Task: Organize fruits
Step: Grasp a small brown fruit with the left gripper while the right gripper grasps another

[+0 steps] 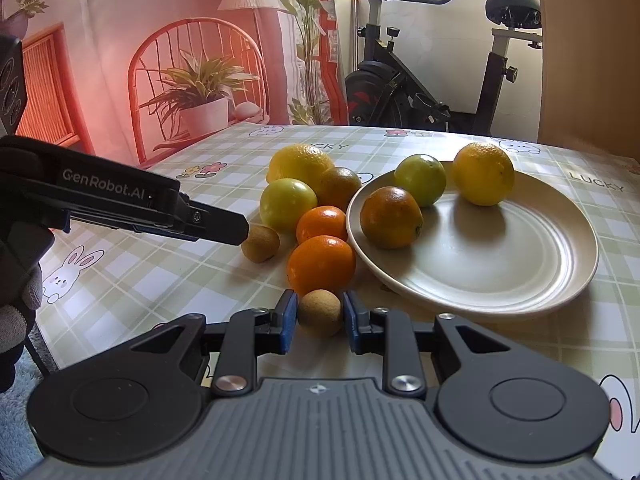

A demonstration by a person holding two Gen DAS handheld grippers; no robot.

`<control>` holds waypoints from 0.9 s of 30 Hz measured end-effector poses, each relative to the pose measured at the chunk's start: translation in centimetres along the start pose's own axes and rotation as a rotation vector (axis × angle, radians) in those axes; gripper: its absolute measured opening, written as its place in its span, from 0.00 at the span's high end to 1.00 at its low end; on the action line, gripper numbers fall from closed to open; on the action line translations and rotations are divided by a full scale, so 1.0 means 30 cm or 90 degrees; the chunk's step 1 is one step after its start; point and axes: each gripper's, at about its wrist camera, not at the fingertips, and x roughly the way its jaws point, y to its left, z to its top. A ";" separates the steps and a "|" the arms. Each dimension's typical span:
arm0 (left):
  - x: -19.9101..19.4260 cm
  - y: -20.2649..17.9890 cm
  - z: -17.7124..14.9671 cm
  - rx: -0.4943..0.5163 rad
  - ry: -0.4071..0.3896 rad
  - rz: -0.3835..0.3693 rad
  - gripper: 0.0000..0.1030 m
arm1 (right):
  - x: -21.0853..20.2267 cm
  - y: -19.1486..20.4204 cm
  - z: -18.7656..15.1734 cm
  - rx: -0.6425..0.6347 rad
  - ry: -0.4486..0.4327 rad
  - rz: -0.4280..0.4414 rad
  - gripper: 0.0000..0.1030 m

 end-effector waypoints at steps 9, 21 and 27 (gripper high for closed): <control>0.077 -0.022 0.021 0.047 0.018 0.017 0.55 | -0.001 -0.014 -0.006 0.013 -0.004 0.013 0.74; 0.099 0.002 0.005 0.039 0.026 0.018 0.73 | 0.003 -0.021 -0.008 0.017 -0.002 0.019 0.74; 0.088 0.002 -0.011 0.034 0.021 0.018 0.73 | 0.003 -0.020 -0.007 0.016 -0.002 0.017 0.74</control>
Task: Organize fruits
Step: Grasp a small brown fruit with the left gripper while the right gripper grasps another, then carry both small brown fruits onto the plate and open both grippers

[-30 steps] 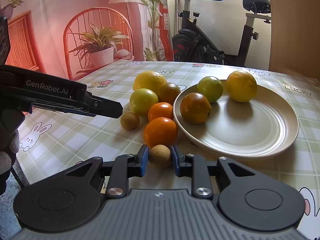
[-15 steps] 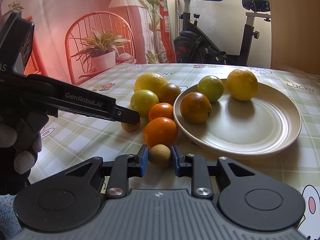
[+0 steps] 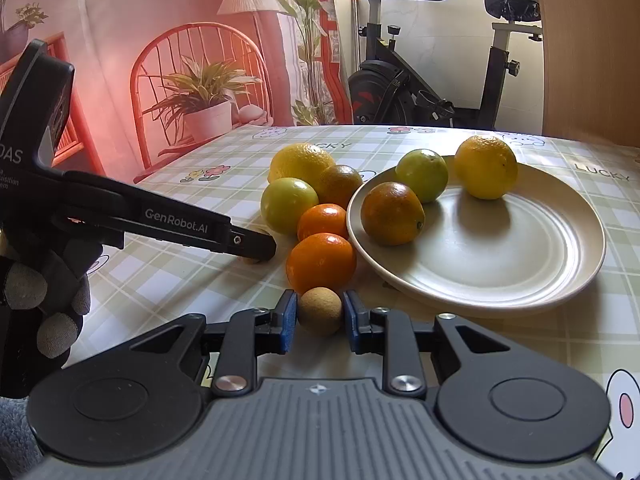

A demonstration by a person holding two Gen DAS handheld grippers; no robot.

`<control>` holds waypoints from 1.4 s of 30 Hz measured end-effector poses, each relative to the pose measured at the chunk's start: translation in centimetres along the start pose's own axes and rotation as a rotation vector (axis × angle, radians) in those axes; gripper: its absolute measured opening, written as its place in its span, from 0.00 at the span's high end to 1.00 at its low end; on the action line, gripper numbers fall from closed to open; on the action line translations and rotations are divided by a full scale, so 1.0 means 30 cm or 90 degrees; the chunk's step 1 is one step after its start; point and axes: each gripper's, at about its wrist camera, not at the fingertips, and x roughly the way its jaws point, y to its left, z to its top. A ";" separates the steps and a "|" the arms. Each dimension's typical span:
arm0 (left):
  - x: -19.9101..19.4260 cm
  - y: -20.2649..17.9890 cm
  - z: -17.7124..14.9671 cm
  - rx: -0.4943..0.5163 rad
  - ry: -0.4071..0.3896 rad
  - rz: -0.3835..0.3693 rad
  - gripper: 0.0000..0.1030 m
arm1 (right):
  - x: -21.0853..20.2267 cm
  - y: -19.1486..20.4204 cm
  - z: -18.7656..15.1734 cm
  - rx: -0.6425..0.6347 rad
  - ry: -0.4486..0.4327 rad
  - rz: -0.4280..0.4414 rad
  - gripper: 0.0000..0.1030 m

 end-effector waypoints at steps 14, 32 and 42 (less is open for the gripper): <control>-0.066 -0.022 -0.024 -0.001 -0.012 -0.003 0.73 | -0.010 0.016 0.008 -0.011 -0.003 -0.017 0.74; -0.181 -0.167 0.031 0.072 -0.072 -0.018 0.73 | -0.133 0.010 0.042 0.005 -0.071 -0.043 0.74; -0.074 -0.249 0.058 0.101 -0.036 -0.047 0.73 | -0.151 -0.093 0.067 0.015 -0.095 -0.081 0.74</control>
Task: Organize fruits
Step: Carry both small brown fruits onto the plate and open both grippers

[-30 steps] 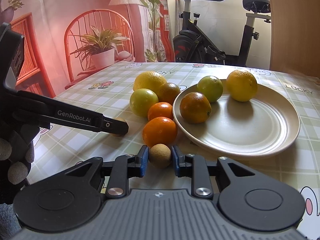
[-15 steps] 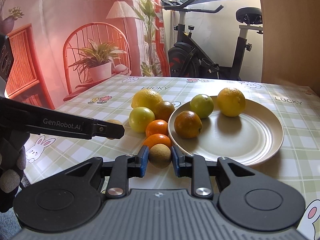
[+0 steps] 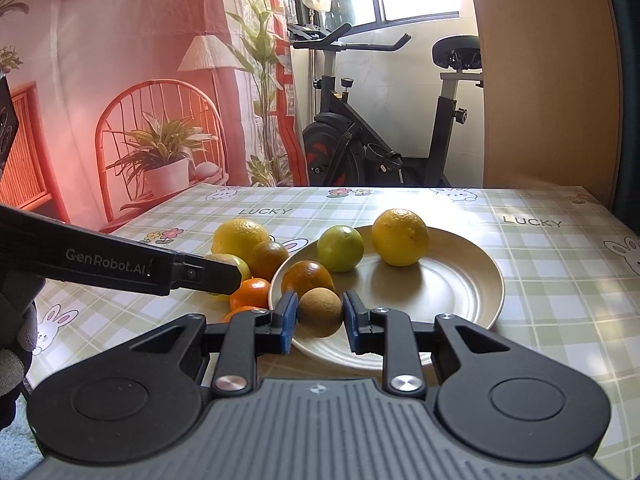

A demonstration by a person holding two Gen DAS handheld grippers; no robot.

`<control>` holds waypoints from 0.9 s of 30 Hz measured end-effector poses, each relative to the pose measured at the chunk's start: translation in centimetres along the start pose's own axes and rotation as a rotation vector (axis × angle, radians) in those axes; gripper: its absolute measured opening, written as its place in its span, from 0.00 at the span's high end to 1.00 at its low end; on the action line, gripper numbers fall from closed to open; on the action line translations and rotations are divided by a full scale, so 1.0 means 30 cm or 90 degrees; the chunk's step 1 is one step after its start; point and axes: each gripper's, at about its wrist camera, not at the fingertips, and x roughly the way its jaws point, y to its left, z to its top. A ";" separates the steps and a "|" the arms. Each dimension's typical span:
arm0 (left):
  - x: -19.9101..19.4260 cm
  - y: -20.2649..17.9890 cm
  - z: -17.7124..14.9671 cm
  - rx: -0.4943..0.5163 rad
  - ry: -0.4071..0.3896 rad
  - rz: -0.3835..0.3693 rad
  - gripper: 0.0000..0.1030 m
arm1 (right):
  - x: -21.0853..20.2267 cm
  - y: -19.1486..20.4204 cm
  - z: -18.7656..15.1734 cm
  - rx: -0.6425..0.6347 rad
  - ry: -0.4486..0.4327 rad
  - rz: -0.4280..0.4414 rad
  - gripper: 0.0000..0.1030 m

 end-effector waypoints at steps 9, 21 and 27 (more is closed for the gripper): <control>0.103 -0.015 0.022 0.005 0.031 -0.021 0.73 | 0.078 -0.050 -0.009 -0.023 0.030 -0.002 0.74; 0.180 0.022 0.029 -0.015 0.059 -0.035 0.73 | 0.120 -0.072 -0.012 -0.015 0.060 0.031 0.74; 0.200 0.046 0.044 -0.026 0.059 -0.025 0.73 | 0.136 -0.071 -0.013 -0.008 0.074 0.040 0.74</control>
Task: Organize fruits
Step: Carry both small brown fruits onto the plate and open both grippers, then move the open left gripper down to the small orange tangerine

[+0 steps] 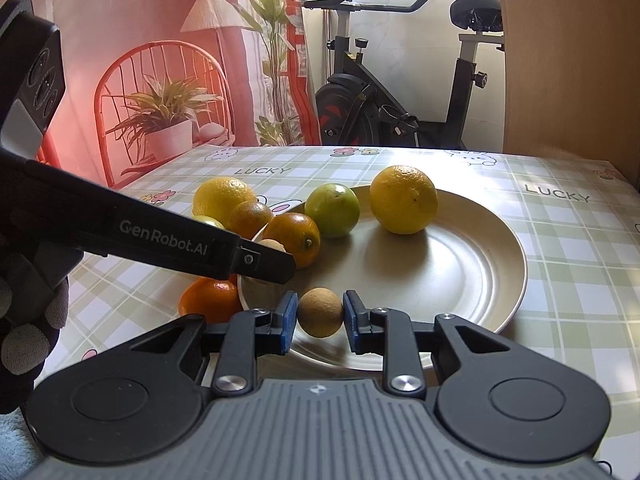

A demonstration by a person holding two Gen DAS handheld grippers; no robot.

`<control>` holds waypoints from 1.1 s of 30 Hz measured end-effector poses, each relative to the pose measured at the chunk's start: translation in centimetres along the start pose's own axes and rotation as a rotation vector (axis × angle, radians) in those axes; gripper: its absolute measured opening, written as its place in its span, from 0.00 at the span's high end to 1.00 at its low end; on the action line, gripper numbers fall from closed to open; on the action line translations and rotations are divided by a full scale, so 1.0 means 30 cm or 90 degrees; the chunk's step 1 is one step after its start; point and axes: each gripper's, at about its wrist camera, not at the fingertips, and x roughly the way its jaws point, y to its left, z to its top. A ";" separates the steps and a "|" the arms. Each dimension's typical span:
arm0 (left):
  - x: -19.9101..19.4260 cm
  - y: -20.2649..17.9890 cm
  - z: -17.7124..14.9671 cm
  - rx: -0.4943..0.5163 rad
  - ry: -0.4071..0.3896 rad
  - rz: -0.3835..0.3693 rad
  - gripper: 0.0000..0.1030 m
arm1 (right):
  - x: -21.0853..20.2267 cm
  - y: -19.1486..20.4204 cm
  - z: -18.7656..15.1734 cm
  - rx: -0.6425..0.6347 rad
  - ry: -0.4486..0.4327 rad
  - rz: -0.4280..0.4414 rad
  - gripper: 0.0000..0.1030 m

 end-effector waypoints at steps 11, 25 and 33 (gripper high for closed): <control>0.010 -0.001 0.013 -0.004 0.001 0.004 0.73 | 0.030 0.007 0.010 -0.012 0.017 0.029 0.74; -0.059 0.039 0.026 -0.035 -0.045 0.005 0.73 | 0.061 0.022 0.020 -0.021 0.021 0.040 0.72; -0.139 0.082 -0.008 -0.039 -0.064 0.019 0.72 | 0.044 -0.009 0.018 0.014 0.005 0.042 0.56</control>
